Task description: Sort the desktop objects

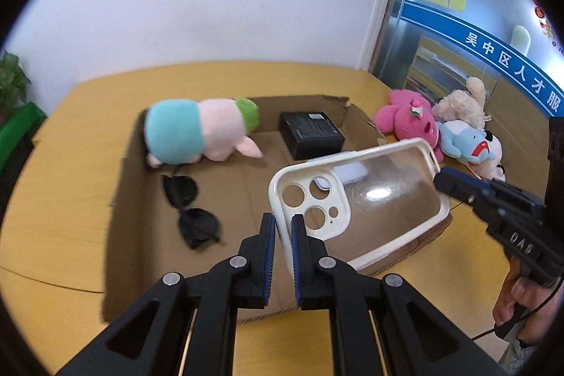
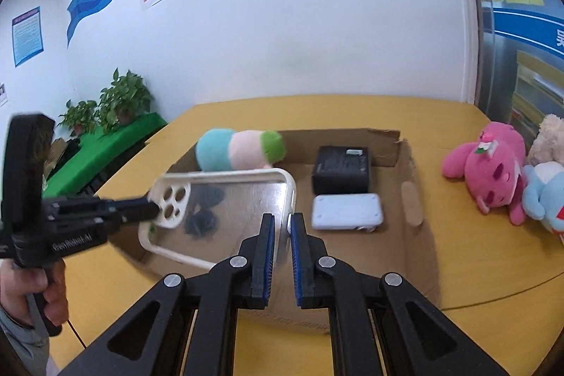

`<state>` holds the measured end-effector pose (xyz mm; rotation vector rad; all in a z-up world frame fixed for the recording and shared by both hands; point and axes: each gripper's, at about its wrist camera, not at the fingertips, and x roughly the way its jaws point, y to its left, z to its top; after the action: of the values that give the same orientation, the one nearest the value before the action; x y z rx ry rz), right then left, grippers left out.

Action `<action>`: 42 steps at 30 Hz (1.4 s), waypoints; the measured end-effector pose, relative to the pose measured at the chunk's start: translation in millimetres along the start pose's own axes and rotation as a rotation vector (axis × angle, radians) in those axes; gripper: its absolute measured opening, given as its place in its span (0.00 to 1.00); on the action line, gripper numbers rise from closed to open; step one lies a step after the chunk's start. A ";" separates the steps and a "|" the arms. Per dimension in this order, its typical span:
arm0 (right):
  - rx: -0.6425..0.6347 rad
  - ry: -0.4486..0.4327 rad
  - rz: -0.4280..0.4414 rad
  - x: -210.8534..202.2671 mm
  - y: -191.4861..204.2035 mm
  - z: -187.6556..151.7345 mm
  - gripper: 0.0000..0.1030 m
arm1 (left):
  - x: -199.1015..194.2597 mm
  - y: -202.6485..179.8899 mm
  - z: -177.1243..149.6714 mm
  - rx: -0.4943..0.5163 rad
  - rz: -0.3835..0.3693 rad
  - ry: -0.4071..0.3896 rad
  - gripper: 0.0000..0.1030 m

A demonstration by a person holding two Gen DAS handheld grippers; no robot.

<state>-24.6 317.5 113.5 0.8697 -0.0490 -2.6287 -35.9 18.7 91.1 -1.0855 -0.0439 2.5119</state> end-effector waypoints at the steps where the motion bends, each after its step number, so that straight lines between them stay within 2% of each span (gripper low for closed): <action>1: -0.015 0.006 -0.016 4.5 -3.1 4.3 0.08 | 9.4 -0.6 2.1 -0.016 -0.020 0.017 0.08; 6: -0.034 0.097 -0.042 42.0 -16.5 2.3 0.08 | 54.1 11.1 9.2 -0.096 -0.047 0.110 0.08; 10: 0.036 0.198 -0.021 81.3 -36.0 -13.7 0.08 | 89.5 19.7 6.1 -0.123 -0.038 0.219 0.08; 16: 0.135 0.392 -0.011 132.4 -63.5 -33.1 0.08 | 140.7 26.5 -0.4 -0.155 -0.038 0.422 0.08; 18: 0.160 0.469 -0.008 148.4 -68.3 -40.6 0.08 | 150.1 25.9 -3.1 -0.146 -0.021 0.465 0.08; 21: 0.161 0.545 -0.022 164.8 -66.5 -52.7 0.11 | 160.4 31.4 -5.4 -0.190 -0.014 0.516 0.08; 26: 0.154 0.524 -0.033 163.3 -57.4 -54.6 0.14 | 163.6 35.7 -11.9 -0.211 0.009 0.534 0.08; 27: 0.145 0.518 -0.035 162.3 -55.6 -53.8 0.17 | 161.7 35.4 -11.7 -0.209 0.005 0.526 0.08; 29: 0.109 0.464 -0.044 149.6 -48.3 -49.9 0.35 | 149.8 34.1 -11.6 -0.192 0.014 0.484 0.15; 31: 0.073 0.379 -0.070 132.4 -43.7 -43.0 0.67 | 131.4 32.8 -10.5 -0.164 0.052 0.416 0.36; 32: 0.052 0.330 -0.084 122.6 -40.1 -40.8 0.74 | 120.9 32.5 -10.1 -0.151 0.067 0.371 0.41; 34: 0.018 0.213 -0.123 97.8 -32.0 -42.1 0.95 | 90.2 31.0 -13.8 -0.124 0.114 0.238 0.58; 36: 0.011 0.116 -0.150 78.2 -26.5 -52.6 1.00 | 65.1 29.3 -21.2 -0.114 0.171 0.112 0.64; 39: -0.014 0.060 -0.147 68.4 -19.2 -73.2 1.00 | 35.6 26.1 -44.8 -0.071 0.252 -0.056 0.69; 42: -0.016 -0.011 -0.145 61.7 -14.2 -88.8 1.00 | 34.6 30.1 -59.0 -0.051 0.334 -0.135 0.75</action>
<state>-23.4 316.0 4.4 0.8837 0.0329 -2.7648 -26.2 -3.6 20.4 -1.0107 0.0394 2.8952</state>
